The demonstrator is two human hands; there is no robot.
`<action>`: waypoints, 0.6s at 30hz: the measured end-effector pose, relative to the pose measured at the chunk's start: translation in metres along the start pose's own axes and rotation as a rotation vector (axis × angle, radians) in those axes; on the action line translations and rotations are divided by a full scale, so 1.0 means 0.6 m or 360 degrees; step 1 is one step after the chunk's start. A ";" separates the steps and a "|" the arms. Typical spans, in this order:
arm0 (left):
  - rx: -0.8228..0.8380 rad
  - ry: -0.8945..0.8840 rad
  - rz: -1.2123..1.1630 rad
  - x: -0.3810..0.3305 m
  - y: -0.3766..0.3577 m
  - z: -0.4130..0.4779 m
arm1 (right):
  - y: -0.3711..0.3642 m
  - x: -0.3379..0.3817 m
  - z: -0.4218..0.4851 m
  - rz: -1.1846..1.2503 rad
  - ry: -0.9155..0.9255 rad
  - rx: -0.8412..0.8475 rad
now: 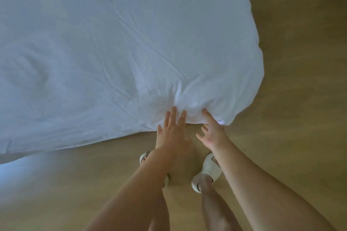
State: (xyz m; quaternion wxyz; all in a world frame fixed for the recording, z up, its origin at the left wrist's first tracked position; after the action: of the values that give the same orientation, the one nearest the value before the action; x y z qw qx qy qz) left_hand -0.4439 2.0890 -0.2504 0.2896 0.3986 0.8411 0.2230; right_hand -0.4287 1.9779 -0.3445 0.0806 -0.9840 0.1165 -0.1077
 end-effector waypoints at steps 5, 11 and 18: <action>-0.0042 -0.0015 -0.0113 0.008 0.008 -0.017 | 0.004 0.038 -0.013 0.0075 0.0136 -0.0139; -0.0112 -0.0040 -0.0076 0.007 0.026 -0.035 | 0.039 0.024 -0.061 -0.0062 0.0232 -0.0522; 0.0090 -0.0124 0.0003 -0.021 0.030 -0.070 | 0.098 0.009 -0.144 -0.0719 0.0078 -0.0632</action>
State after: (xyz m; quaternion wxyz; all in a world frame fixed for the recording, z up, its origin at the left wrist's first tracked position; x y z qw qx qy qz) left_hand -0.4554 2.0836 -0.2049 0.3104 0.4159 0.8348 0.1836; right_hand -0.4557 1.9087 -0.2710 -0.1423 -0.9787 -0.0848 -0.1217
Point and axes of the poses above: each hand's wrist, its own z-axis towards the middle knuckle, its own y-axis out of the back of the hand, x = y × z, the point moved 8 cm from there along z, towards the middle knuckle, and after that the axes turned 11 degrees about -z, right-handed, at the moved point
